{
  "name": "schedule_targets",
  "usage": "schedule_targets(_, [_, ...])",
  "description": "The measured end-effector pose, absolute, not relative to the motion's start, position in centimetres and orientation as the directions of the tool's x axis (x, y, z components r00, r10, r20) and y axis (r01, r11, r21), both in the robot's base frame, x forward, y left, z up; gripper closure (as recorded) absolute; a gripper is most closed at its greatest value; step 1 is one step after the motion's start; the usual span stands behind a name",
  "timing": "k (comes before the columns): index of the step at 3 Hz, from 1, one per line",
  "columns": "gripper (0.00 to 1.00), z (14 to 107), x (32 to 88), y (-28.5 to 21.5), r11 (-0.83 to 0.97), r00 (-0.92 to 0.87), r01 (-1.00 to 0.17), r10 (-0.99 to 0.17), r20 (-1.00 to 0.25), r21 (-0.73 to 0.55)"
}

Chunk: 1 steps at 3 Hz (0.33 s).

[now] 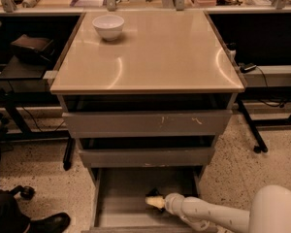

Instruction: Place rxbar blueberry into bottom drawer

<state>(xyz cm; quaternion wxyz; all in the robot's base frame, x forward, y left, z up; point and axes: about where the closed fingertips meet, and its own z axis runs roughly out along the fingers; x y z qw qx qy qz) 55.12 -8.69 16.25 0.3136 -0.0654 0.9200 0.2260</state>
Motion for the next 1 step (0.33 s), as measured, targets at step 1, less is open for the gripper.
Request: schedule_targets(1, [0.00, 16.25, 55.12, -8.69, 0.889, -0.795, -0.262, 0.021, -0.606, 0.375])
